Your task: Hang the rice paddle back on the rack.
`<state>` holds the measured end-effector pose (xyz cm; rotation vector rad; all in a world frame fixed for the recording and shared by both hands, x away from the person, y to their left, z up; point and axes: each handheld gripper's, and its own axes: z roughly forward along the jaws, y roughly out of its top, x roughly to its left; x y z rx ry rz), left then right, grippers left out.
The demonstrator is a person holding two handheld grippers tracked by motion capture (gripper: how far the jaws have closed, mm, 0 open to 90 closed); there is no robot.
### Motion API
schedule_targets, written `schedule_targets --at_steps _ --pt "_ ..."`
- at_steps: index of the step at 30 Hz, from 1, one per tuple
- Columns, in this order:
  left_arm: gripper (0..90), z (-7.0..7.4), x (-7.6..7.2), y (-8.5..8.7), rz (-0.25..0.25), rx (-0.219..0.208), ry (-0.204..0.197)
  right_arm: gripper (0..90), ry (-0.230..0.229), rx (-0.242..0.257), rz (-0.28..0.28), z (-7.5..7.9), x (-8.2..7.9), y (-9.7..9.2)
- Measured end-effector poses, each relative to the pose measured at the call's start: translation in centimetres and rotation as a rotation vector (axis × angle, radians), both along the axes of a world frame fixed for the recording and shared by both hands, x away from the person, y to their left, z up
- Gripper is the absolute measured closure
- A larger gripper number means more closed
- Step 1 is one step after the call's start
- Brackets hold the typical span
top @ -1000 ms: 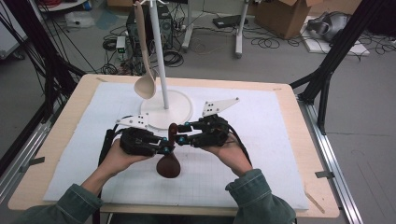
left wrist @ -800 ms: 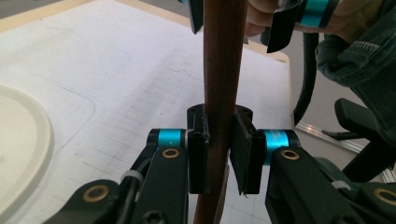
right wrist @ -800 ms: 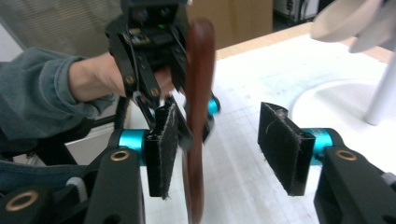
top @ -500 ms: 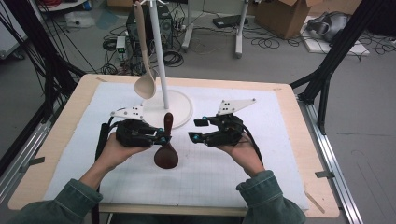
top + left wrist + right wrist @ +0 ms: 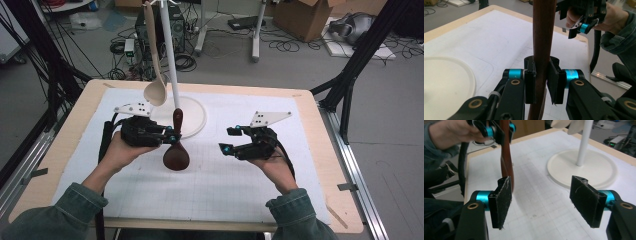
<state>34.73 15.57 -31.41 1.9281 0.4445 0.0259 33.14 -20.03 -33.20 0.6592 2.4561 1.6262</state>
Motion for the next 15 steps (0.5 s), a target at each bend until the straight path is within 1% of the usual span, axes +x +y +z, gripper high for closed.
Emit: schedule_targets --at_steps 4,7,8,13,15 --pt "77.4 0.7 0.5 0.2 0.012 -0.003 -0.005 32.6 -0.006 0.0 -0.023 -0.2 -0.3 -1.0" --pt "77.4 1.3 0.8 0.4 0.014 0.006 -0.015 32.1 -0.005 -0.003 -0.036 -0.4 -0.3 -1.6" --pt "77.4 1.4 0.9 0.4 0.018 -0.001 -0.014 31.9 -0.008 -0.007 -0.042 -0.5 -0.4 -1.8" --pt "77.4 2.0 1.3 0.6 0.027 -0.001 -0.017 31.0 -0.009 -0.014 -0.054 -0.6 -0.6 -2.5" --pt "77.4 2.4 1.5 0.7 0.029 -0.003 -0.019 30.9 -0.015 -0.014 -0.061 -0.7 -0.7 -2.7"
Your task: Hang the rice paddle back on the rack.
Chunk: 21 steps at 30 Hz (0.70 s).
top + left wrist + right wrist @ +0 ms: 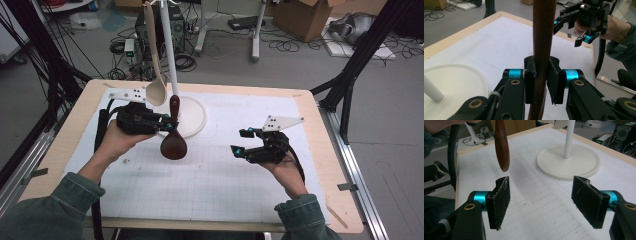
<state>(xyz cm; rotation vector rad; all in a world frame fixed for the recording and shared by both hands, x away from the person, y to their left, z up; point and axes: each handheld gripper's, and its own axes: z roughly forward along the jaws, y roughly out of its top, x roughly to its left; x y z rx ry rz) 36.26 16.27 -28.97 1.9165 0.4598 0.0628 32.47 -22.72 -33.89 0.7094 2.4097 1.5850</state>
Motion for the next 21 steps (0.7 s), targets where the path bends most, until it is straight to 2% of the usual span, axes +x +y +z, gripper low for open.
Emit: schedule_targets --at_steps 11,21 --pt "77.4 2.4 1.4 0.2 0.018 -0.004 -0.013 30.2 -0.002 -0.02 -0.027 -0.7 -0.4 -1.3" --pt "77.4 4.5 2.9 0.6 0.041 -0.004 -0.026 28.9 -0.007 -0.013 -0.048 -0.8 -0.7 -2.2"
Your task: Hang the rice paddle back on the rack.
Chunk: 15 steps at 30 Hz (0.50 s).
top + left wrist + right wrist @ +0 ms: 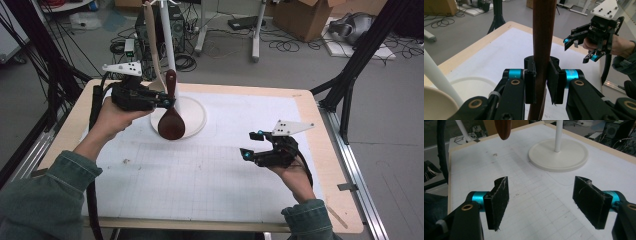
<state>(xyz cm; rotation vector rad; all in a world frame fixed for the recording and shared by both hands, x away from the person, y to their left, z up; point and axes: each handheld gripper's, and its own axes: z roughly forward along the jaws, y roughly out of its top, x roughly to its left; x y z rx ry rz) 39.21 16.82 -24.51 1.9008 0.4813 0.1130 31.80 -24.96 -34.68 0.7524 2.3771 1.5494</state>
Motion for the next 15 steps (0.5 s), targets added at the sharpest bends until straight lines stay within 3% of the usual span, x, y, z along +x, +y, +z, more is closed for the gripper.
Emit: schedule_targets --at_steps 15 --pt "77.4 2.9 1.5 0.2 0.016 0.003 -0.021 28.2 0.004 -0.001 -0.006 -0.1 -0.2 -0.6"
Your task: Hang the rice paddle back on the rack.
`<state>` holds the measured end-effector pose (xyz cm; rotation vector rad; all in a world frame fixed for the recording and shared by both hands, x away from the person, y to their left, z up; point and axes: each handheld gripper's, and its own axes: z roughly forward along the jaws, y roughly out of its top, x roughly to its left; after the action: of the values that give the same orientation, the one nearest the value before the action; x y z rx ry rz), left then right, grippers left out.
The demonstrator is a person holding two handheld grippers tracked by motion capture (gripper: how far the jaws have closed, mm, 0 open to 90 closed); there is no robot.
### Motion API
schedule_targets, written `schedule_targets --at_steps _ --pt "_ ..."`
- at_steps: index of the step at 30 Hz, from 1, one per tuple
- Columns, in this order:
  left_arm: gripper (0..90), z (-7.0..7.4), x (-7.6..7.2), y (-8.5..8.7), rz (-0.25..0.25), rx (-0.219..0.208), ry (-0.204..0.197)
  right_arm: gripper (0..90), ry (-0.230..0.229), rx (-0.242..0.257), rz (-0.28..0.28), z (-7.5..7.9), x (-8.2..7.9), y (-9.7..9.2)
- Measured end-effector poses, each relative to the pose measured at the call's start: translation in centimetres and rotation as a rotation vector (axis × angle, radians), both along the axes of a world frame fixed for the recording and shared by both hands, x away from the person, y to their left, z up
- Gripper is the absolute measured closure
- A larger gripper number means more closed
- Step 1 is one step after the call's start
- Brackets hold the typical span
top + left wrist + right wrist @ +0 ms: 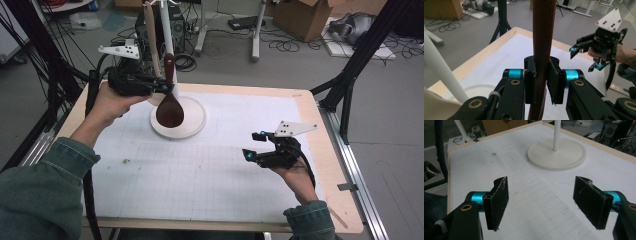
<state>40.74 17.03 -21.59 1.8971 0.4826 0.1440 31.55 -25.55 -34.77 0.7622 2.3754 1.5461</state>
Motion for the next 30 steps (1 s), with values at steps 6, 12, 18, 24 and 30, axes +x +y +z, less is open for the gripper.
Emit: schedule_targets --at_steps 6,12,18,24,30 --pt "77.4 1.0 0.9 -0.1 0.013 0.003 -0.009 28.1 -0.004 0.0 0.0 0.0 0.0 0.0" --pt "77.4 1.8 1.9 -0.1 0.013 -0.002 -0.007 28.1 -0.004 0.005 -0.001 -0.1 0.0 -0.2" --pt "77.4 2.7 2.8 -0.2 0.016 -0.004 -0.006 27.8 -0.002 0.011 0.001 -0.3 -0.1 -0.5" --pt "77.4 3.6 3.4 -0.1 0.019 -0.017 -0.008 27.2 0.005 0.013 -0.009 -0.5 -0.2 -0.6" --pt "77.4 4.4 4.0 0.1 0.031 -0.028 -0.012 27.2 -0.003 0.025 -0.004 -0.5 -0.2 -0.8"
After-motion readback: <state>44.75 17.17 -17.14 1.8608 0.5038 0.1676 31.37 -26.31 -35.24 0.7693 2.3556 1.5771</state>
